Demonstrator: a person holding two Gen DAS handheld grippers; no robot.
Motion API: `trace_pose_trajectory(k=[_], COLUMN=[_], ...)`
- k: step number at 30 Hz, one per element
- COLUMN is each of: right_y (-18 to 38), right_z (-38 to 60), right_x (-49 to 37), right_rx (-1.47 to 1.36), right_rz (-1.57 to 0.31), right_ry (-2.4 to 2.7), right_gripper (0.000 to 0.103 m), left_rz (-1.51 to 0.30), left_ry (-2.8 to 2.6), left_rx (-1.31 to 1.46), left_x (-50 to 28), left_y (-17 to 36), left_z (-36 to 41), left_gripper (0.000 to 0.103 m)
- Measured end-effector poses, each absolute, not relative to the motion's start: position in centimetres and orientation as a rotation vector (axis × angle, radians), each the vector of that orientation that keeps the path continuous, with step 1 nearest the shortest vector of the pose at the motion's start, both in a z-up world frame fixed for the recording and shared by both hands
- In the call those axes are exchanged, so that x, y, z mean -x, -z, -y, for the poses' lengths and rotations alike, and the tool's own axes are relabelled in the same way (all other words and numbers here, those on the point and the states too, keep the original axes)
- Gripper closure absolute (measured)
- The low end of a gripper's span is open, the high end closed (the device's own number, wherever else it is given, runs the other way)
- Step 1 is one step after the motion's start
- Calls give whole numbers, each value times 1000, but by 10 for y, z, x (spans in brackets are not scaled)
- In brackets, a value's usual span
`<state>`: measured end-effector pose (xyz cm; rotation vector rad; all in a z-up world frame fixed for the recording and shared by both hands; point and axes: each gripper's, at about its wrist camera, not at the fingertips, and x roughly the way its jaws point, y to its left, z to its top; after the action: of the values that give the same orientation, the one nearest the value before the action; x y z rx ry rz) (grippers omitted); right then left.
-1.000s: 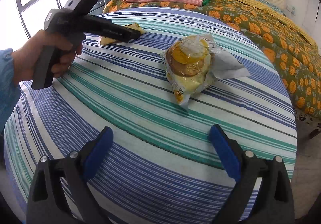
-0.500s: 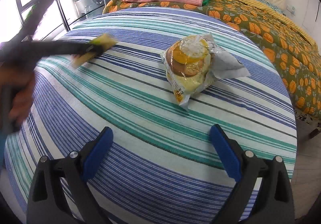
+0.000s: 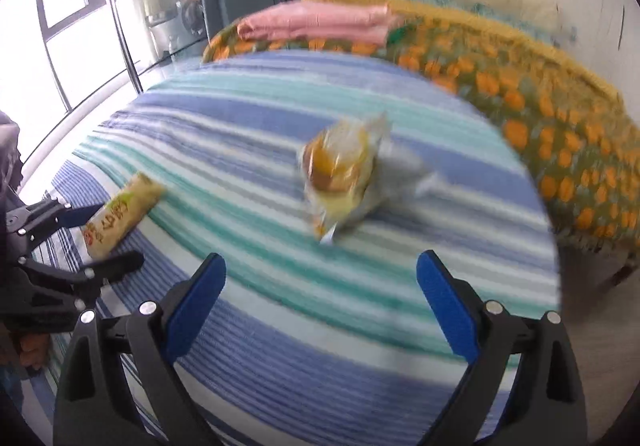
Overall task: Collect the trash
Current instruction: 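Grasp the cream bar with the left tool while the right tool grasps the white-yellow wrapper, then carry the cream bar and white-yellow wrapper to the wastebasket and release both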
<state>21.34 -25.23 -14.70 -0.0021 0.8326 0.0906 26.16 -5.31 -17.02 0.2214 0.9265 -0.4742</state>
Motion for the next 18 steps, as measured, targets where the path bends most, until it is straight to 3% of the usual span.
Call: trace_pose_trajectory(k=[5,10,11,12,15,18], right_y=[124,155,161,165,163,157], right_z=[245,242,244,246,259,263], right_x=[-265,-318,-323,-323,-315,-289], right_rx=[169,227,228,221,102,66], right_rz=[-865,-1019,-1037,-1047,-1038,-1030], right_ry=[-156,-163,-146,-137,-122,-132], right_gripper=[10,11,13,30,48,50], left_rz=[-935,-935,-935,-935,-935,-935], left_ry=[471,467,466,464,462,462], left_rx=[-236,-239,-240,-240,-240,-242], left_x=[-264,-262,-263,-263,-263,-263], left_y=[172,173,173,173,173,174], left_z=[59,59,58,58,58,57], left_gripper=[14,14,13,13,13,12])
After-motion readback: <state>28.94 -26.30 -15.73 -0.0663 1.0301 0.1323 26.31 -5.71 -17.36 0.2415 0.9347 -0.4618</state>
